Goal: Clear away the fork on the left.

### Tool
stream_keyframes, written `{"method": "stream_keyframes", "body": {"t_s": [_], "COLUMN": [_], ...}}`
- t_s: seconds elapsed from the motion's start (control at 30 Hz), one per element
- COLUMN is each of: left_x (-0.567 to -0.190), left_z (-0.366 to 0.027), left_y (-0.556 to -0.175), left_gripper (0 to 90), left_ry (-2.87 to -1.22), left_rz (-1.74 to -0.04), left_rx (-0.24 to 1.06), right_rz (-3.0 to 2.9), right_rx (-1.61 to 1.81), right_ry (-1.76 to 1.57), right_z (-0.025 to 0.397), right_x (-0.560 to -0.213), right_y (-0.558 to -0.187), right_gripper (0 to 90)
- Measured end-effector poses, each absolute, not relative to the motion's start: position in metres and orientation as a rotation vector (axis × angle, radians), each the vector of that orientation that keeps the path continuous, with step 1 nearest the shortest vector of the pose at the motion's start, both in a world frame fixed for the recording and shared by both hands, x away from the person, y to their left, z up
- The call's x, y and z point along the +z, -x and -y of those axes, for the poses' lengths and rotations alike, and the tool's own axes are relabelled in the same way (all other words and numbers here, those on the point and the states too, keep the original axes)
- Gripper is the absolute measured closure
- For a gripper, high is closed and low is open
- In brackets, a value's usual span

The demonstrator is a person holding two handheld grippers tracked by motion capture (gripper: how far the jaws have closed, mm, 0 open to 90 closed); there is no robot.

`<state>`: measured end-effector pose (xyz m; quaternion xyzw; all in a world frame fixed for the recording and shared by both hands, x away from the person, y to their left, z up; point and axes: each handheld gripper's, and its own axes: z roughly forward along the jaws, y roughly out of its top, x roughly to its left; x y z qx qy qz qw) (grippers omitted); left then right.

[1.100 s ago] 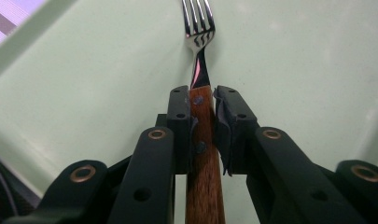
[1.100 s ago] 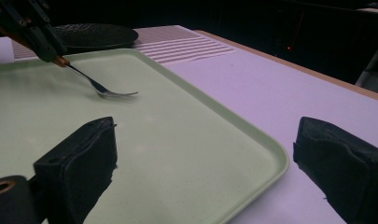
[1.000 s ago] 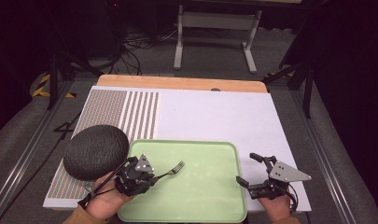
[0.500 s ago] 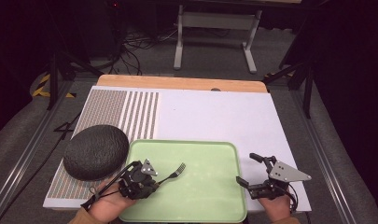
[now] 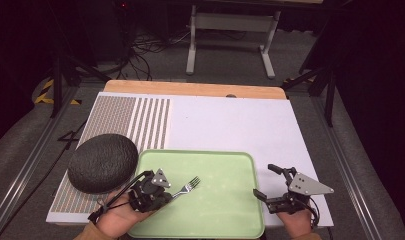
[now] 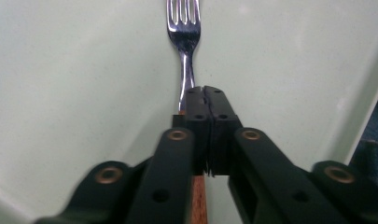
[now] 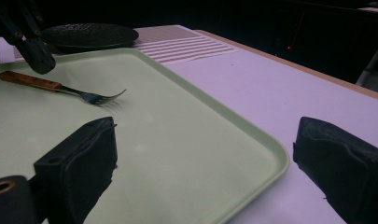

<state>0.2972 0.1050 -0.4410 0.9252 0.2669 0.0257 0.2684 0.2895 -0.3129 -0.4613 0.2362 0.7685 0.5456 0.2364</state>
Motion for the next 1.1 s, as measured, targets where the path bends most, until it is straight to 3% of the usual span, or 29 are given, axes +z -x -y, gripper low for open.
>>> {"method": "stream_keyframes", "body": {"t_s": [0.6,1.1], "left_x": [-0.449,-0.455], "left_z": [-0.071,-0.063], "left_y": [-0.312,-0.316], "left_gripper": [89.9,90.0], "left_ry": [-2.65,-2.743], "left_rz": [-0.467,-0.444], "left_rx": [0.024,0.033], "right_rz": [-2.108,-2.111], "right_rx": [1.497,1.501], "right_ry": [-0.645,-0.645], "right_z": [0.314,0.313], "right_x": [-0.462,-0.462], "right_y": [-0.289,-0.289], "right_gripper": [6.6,6.6]}}
